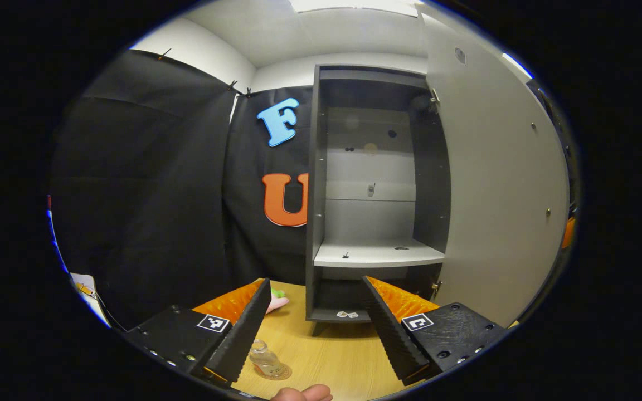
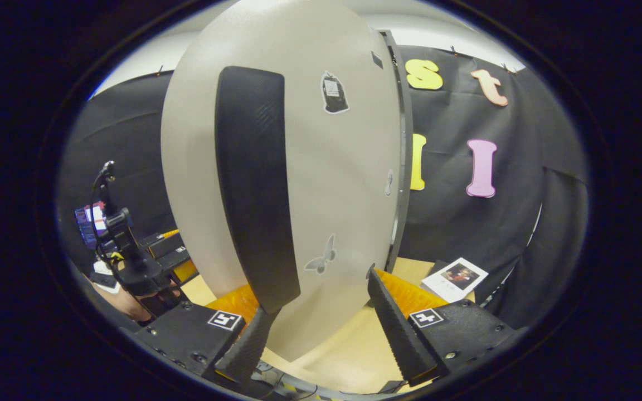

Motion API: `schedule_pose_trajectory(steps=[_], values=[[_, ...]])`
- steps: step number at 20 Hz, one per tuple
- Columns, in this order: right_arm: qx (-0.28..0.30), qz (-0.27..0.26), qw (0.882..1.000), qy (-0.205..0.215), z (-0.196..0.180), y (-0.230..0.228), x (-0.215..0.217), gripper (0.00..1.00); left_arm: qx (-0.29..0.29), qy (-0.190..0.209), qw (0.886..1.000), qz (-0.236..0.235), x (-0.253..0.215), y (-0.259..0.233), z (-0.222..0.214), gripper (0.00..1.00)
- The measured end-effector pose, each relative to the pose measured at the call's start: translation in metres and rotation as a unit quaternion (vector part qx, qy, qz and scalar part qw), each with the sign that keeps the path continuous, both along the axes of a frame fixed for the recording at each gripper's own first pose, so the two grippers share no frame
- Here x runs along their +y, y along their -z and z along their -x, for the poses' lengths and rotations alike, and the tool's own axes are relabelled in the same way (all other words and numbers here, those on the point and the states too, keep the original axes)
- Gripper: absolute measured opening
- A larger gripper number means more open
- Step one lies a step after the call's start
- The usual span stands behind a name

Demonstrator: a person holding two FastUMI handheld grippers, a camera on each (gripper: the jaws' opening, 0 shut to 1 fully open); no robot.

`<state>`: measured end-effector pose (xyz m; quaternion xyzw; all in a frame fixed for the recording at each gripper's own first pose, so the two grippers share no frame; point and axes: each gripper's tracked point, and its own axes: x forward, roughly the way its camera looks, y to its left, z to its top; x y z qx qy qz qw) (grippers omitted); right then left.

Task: Open the cabinet door with the right hand, grasp the bottle in the cabinet with the left hand and place it on the coaster, then close the cabinet door with the right hand.

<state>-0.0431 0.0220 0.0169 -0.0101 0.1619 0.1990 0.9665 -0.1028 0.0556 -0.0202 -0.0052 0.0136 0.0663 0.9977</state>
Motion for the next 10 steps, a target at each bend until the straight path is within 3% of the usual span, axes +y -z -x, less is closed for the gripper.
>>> schedule_pose_trajectory(steps=[2, 3, 4, 7, 10], values=[[-0.013, 0.030, 0.999, 0.001, -0.001, -0.004, 0.006, 0.94, 0.009, -0.009, 1.000, 0.010, 0.007, 0.008, -0.001, 0.96], [-0.022, 0.049, 0.999, 0.000, -0.003, -0.007, 0.010, 0.89, 0.014, -0.010, 1.000, 0.014, 0.009, 0.011, -0.002, 0.96], [-0.028, 0.063, 0.998, -0.001, -0.005, -0.007, 0.013, 0.94, 0.023, -0.011, 0.999, 0.022, 0.011, 0.017, -0.003, 0.96], [-0.027, 0.064, 0.998, -0.005, -0.009, -0.003, 0.025, 0.90, 0.034, -0.021, 0.998, 0.042, 0.017, 0.018, -0.004, 0.97], [-0.035, 0.069, 0.997, 0.004, -0.008, -0.009, 0.025, 0.93, 0.029, -0.028, 0.999, 0.031, 0.025, 0.010, -0.006, 0.97]])
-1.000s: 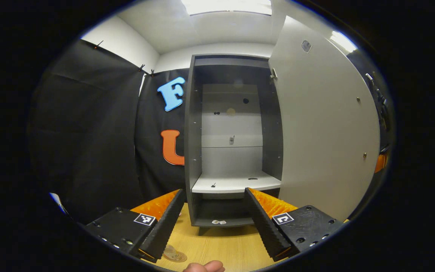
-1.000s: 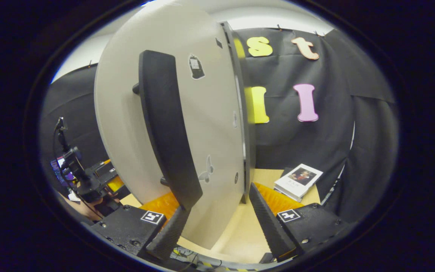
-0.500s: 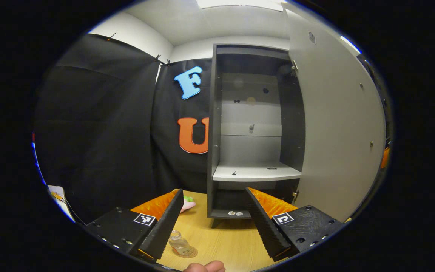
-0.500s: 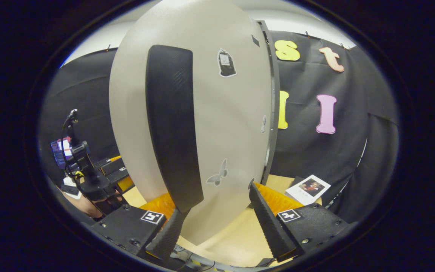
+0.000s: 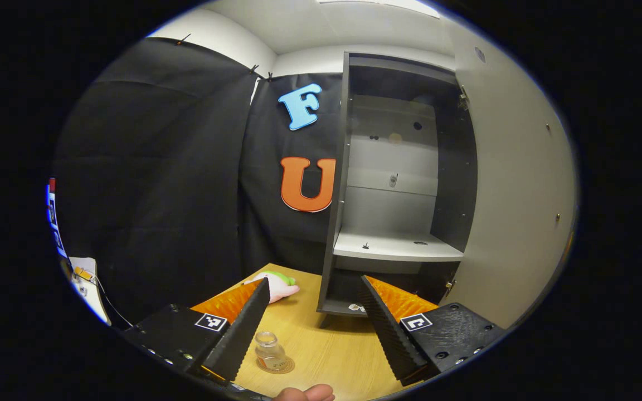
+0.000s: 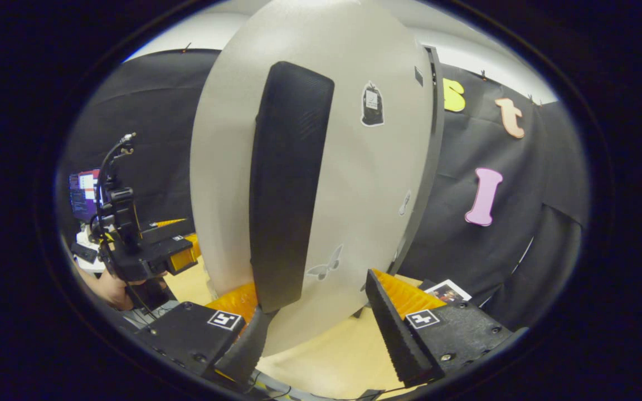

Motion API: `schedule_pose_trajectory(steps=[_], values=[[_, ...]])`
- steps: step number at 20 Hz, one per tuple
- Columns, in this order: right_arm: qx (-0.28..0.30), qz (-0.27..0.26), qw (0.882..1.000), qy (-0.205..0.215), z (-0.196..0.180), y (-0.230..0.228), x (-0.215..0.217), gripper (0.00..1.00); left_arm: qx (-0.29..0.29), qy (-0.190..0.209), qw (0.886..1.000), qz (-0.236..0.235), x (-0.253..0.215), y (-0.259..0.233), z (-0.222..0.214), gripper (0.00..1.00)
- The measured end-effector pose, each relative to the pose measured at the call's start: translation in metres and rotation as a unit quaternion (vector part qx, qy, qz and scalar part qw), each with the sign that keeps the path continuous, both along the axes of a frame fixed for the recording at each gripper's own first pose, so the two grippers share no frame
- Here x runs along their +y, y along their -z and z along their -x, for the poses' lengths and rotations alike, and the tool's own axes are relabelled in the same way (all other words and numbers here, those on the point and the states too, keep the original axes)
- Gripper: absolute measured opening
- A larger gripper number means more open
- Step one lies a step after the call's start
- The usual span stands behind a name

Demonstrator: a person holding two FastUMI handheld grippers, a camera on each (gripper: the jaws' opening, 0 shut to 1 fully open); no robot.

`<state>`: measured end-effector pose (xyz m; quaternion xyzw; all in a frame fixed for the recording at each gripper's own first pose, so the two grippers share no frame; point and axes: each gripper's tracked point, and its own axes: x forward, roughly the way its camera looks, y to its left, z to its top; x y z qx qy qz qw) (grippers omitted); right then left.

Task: Open the cabinet door with the right hand, grasp the bottle in the cabinet with the left hand and place it on the coaster, then close the cabinet door with the right hand.

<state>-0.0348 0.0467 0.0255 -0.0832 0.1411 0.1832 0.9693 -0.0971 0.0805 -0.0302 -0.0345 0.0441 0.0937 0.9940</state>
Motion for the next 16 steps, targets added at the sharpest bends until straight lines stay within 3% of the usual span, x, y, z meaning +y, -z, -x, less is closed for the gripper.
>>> schedule_pose_trajectory(steps=[4, 7, 12, 16], values=[[-0.006, 0.010, 1.000, 0.012, 0.004, 0.002, -0.005, 0.92, 0.011, 0.007, 1.000, -0.006, -0.002, 0.006, 0.002, 1.00], [-0.005, 0.004, 1.000, 0.018, 0.005, 0.001, -0.006, 0.92, 0.022, 0.014, 0.999, 0.025, -0.008, 0.008, 0.006, 0.97], [0.002, -0.002, 0.999, 0.039, 0.009, 0.004, -0.015, 0.93, 0.021, 0.011, 0.999, 0.022, -0.008, 0.010, 0.008, 0.97], [0.005, -0.029, 0.999, 0.026, 0.027, 0.003, -0.012, 0.93, 0.032, 0.024, 0.999, 0.015, -0.017, 0.014, 0.018, 0.95]])
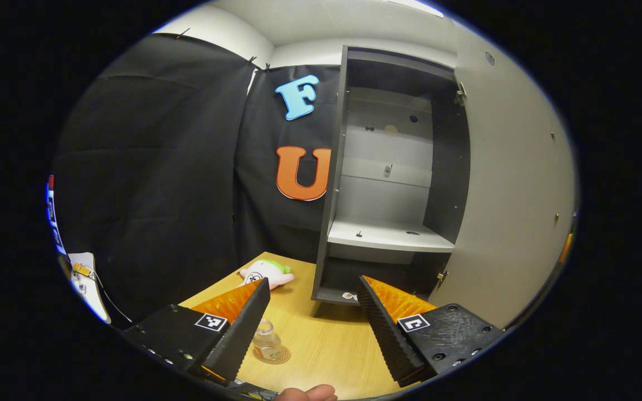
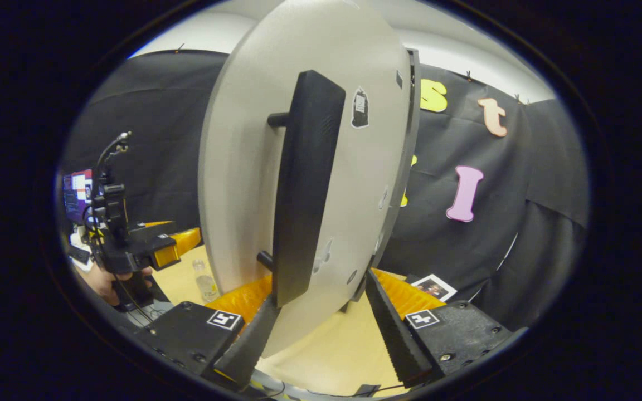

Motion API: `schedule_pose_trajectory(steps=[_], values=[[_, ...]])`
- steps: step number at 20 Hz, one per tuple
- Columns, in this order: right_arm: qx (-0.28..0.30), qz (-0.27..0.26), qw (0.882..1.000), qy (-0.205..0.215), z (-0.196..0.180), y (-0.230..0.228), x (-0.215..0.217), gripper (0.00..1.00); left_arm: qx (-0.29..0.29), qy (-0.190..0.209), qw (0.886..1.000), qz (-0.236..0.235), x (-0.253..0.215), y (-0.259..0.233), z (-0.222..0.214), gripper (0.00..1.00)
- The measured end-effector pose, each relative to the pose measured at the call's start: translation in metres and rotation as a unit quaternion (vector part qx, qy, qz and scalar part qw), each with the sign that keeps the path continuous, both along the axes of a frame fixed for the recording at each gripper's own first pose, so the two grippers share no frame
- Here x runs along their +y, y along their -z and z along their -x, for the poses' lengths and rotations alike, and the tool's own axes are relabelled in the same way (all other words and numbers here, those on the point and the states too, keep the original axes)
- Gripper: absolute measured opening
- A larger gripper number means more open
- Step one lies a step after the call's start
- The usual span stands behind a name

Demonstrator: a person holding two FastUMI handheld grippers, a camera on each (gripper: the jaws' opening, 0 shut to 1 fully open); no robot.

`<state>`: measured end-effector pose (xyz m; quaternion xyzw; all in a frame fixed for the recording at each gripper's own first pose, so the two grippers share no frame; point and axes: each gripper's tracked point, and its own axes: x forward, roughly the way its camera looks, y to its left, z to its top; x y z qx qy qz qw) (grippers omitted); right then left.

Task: Open the cabinet door with the right hand, grasp the bottle in the cabinet with the left hand and place it on the coaster, then close the cabinet door with the right hand.

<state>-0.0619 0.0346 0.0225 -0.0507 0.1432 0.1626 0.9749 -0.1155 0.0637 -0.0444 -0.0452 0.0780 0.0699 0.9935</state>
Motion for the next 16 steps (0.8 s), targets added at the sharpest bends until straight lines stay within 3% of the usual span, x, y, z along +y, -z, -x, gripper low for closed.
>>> schedule_pose_trajectory(steps=[4, 8, 16], values=[[-0.008, 0.002, 1.000, -0.023, 0.000, 0.001, 0.008, 0.93, -0.003, 0.012, 1.000, -0.002, -0.009, -0.004, 0.001, 0.95], [0.006, -0.037, 0.998, -0.050, -0.006, 0.002, 0.021, 0.93, -0.009, 0.012, 1.000, -0.005, -0.008, -0.007, 0.004, 0.95], [0.013, -0.062, 0.993, -0.099, -0.019, -0.004, 0.061, 0.93, -0.002, -0.040, 0.999, -0.006, 0.036, -0.002, 0.020, 0.95]])
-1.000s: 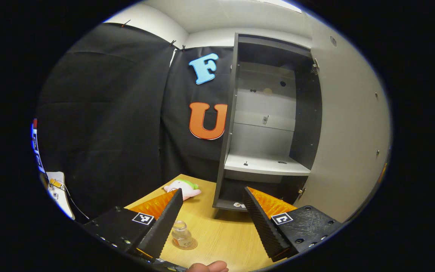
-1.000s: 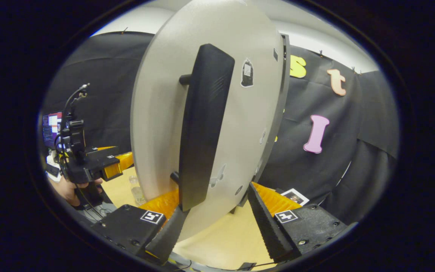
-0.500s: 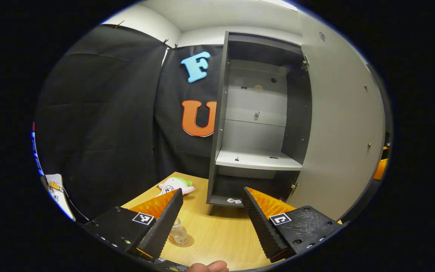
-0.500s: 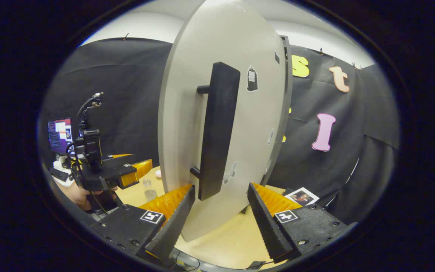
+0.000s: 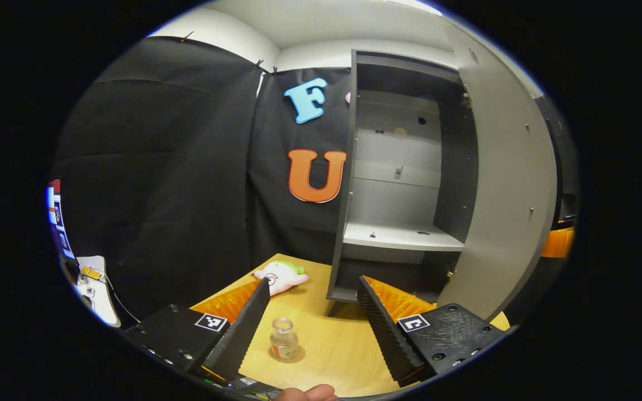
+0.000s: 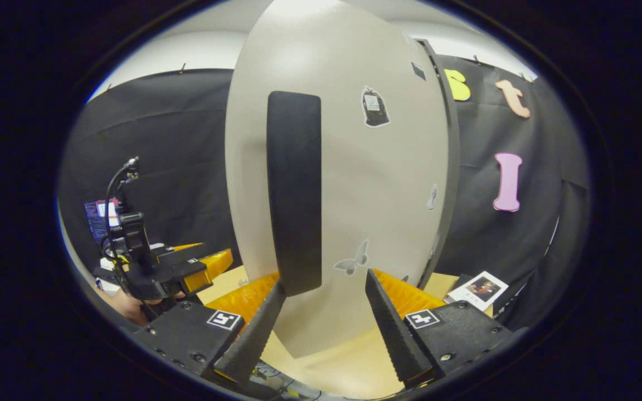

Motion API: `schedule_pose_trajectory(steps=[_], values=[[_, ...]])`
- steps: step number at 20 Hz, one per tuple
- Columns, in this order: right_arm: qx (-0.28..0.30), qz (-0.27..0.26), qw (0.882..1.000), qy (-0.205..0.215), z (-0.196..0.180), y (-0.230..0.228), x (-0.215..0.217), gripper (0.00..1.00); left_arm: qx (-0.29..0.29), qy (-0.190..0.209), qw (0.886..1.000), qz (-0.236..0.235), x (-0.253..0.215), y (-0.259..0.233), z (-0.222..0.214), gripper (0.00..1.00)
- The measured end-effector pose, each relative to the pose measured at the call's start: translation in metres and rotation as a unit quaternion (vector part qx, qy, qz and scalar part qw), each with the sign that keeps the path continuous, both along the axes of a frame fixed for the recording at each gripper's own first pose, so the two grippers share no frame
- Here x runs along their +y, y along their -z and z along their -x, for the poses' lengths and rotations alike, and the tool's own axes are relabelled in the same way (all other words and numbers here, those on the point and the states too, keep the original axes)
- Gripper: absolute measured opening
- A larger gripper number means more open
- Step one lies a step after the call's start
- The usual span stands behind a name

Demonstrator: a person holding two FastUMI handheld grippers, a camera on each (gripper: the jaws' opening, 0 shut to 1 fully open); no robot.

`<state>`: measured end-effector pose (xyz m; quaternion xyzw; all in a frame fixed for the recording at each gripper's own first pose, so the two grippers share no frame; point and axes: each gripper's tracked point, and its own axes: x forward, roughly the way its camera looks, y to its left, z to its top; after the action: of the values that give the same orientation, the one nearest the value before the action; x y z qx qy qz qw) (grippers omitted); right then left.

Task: Open the cabinet door with the right hand, grasp the bottle in the cabinet with the left hand and place it on the coaster, then close the cabinet door with the right hand.

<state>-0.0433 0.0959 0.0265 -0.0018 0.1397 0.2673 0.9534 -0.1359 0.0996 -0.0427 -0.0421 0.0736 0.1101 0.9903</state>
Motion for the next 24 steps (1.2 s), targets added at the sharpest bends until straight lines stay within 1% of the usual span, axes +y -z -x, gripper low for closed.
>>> schedule_pose_trajectory(steps=[3, 4, 7, 11, 15, 16, 17, 22, 24], values=[[0.001, -0.002, 1.000, -0.018, -0.007, -0.001, 0.011, 0.93, -0.004, -0.015, 1.000, -0.001, 0.010, -0.002, 0.004, 0.95], [-0.001, -0.002, 1.000, -0.024, -0.009, 0.007, 0.010, 0.93, -0.007, -0.019, 1.000, -0.002, 0.014, -0.005, 0.006, 0.95], [-0.002, -0.005, 0.999, -0.037, -0.015, 0.008, 0.014, 0.93, -0.013, -0.023, 1.000, -0.008, 0.018, -0.008, 0.007, 0.95], [0.000, -0.003, 0.999, -0.052, -0.015, 0.010, 0.023, 0.93, -0.013, -0.022, 1.000, -0.012, 0.021, -0.005, 0.005, 0.95], [0.002, 0.001, 0.998, -0.056, -0.013, 0.015, 0.029, 0.93, -0.011, -0.021, 1.000, -0.010, 0.025, -0.006, 0.002, 0.95], [0.003, 0.001, 0.998, -0.056, -0.013, 0.015, 0.029, 0.92, -0.010, -0.019, 1.000, -0.011, 0.025, -0.006, 0.002, 0.95], [0.004, 0.001, 0.998, -0.056, -0.014, 0.015, 0.030, 0.93, -0.012, -0.018, 1.000, -0.010, 0.025, -0.006, 0.001, 0.95], [0.015, -0.006, 0.998, -0.059, -0.022, 0.018, 0.039, 0.93, -0.014, -0.014, 1.000, -0.009, 0.032, -0.005, -0.003, 0.95], [0.019, -0.007, 0.998, -0.059, -0.027, 0.019, 0.045, 0.93, -0.026, -0.009, 1.000, -0.006, 0.034, -0.012, -0.005, 0.95]])
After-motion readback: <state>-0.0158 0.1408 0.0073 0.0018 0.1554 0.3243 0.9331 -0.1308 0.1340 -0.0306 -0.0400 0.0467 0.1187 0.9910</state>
